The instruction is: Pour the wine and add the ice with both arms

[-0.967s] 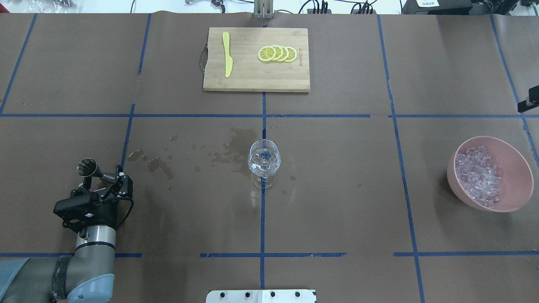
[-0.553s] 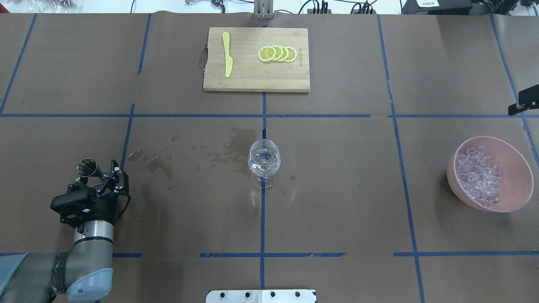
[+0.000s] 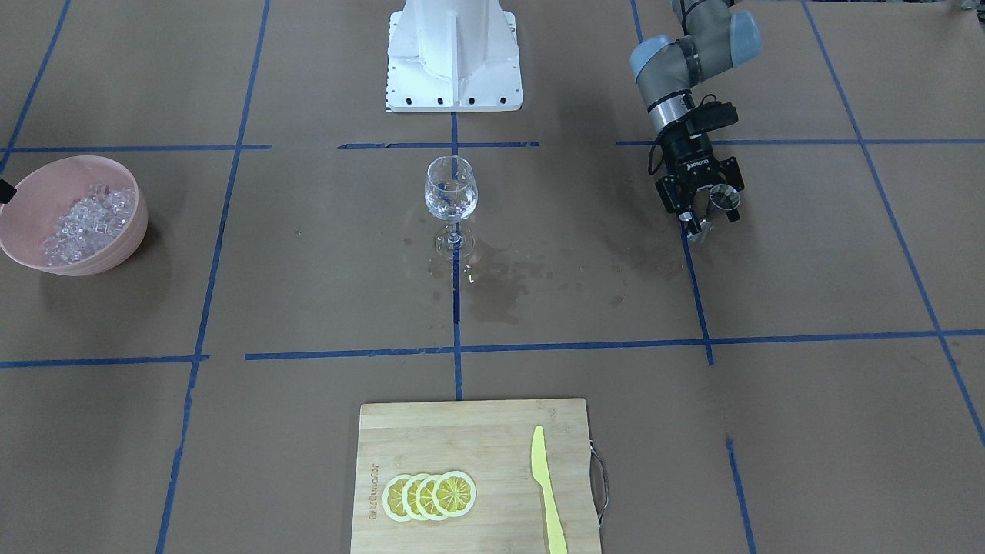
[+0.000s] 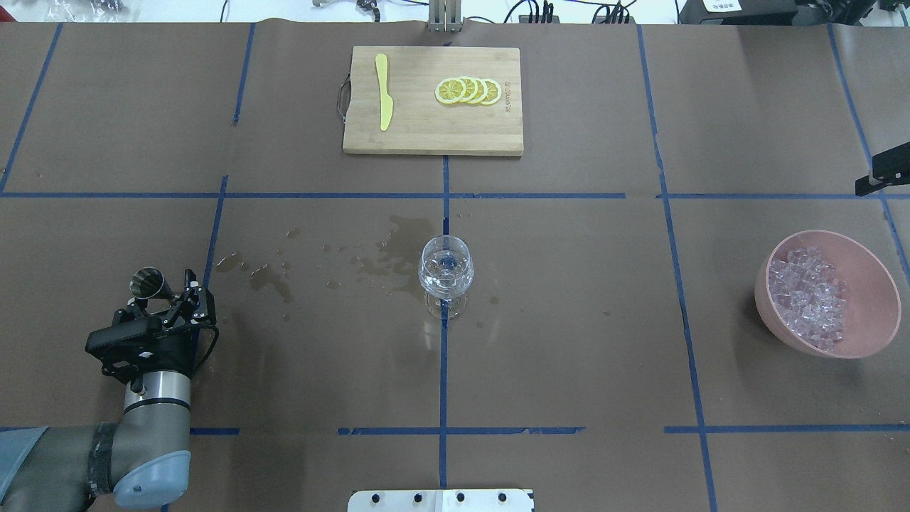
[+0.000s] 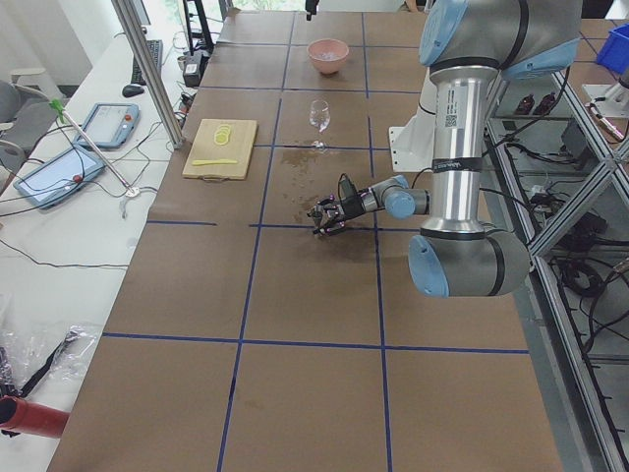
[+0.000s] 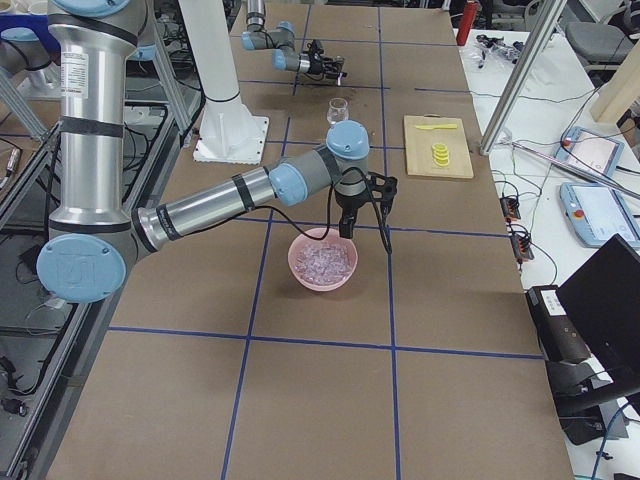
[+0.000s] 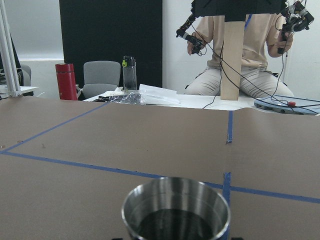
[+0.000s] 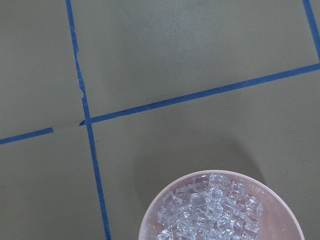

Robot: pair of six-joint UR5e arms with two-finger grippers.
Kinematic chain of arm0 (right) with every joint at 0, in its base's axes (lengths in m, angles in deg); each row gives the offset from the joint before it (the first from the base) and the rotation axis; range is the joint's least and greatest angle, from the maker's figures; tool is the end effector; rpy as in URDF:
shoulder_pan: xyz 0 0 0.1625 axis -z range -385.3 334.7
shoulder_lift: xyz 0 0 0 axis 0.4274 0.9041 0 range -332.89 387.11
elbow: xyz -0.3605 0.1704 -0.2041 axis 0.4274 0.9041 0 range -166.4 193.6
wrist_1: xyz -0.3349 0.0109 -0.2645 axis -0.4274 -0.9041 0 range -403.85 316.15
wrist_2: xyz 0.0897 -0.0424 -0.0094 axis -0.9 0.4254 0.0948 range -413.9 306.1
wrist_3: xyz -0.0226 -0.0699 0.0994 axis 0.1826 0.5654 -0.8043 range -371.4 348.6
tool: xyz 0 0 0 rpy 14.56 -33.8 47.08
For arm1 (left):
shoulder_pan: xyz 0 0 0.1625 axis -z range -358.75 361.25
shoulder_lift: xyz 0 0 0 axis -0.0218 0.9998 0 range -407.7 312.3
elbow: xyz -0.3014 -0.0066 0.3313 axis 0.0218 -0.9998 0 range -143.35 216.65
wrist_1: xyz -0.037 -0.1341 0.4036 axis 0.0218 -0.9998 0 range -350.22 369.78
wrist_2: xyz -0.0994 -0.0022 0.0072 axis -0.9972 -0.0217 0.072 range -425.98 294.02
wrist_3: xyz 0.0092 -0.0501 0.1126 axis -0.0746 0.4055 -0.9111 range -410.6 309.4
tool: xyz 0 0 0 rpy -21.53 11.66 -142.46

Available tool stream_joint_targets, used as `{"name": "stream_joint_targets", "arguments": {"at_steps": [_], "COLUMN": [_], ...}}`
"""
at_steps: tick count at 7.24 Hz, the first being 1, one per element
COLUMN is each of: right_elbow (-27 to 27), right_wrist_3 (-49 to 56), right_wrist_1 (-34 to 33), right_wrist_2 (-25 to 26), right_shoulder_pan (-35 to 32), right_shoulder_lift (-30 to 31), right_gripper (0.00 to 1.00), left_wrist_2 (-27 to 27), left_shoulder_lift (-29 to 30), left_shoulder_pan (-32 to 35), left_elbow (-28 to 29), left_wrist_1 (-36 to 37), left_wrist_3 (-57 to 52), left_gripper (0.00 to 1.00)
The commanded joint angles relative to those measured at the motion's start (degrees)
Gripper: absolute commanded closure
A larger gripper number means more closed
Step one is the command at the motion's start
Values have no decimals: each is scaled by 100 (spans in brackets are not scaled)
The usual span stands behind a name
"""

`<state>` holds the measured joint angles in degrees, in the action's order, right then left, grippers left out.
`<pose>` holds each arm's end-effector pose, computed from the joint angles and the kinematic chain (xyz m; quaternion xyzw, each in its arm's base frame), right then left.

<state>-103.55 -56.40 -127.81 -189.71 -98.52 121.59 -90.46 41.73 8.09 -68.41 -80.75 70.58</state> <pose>-0.0924 -0.4609 0.4804 0.0024 -0.4408 0.1239 0.8890 0.4649 -0.3033 0.5325 0.5013 0.2206 -0.3384 0.7652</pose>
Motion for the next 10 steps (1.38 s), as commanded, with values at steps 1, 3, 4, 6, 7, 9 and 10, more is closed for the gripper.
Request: {"name": "stream_joint_targets", "arguments": {"at_steps": [1, 3, 4, 6, 7, 9, 10], "right_elbow": [-1, -1, -1, -1, -1, 0, 8], "right_wrist_3": [0, 0, 0, 8, 0, 0, 0], "right_wrist_1": [2, -7, -7, -7, 2, -7, -7], "right_wrist_2": [2, -7, -7, 2, 2, 2, 2], "right_shoulder_pan": [1, 1, 1, 1, 1, 1, 1], "right_shoulder_lift": [0, 0, 9, 9, 9, 9, 9], "right_gripper": [0, 0, 0, 0, 0, 0, 0], "left_wrist_2": [5, -4, -4, -4, -4, -4, -4], "left_shoulder_lift": [13, 13, 13, 21, 22, 13, 13], "left_shoulder_pan": [-16, -16, -16, -34, -42, -43, -34], "left_elbow": [12, 56, 91, 100, 109, 153, 144], "left_wrist_1": [0, 0, 0, 0, 0, 0, 0], "left_wrist_3": [-7, -7, -7, -7, 2, 2, 2], "left_gripper": [31, 33, 33, 36, 50, 88, 100]}}
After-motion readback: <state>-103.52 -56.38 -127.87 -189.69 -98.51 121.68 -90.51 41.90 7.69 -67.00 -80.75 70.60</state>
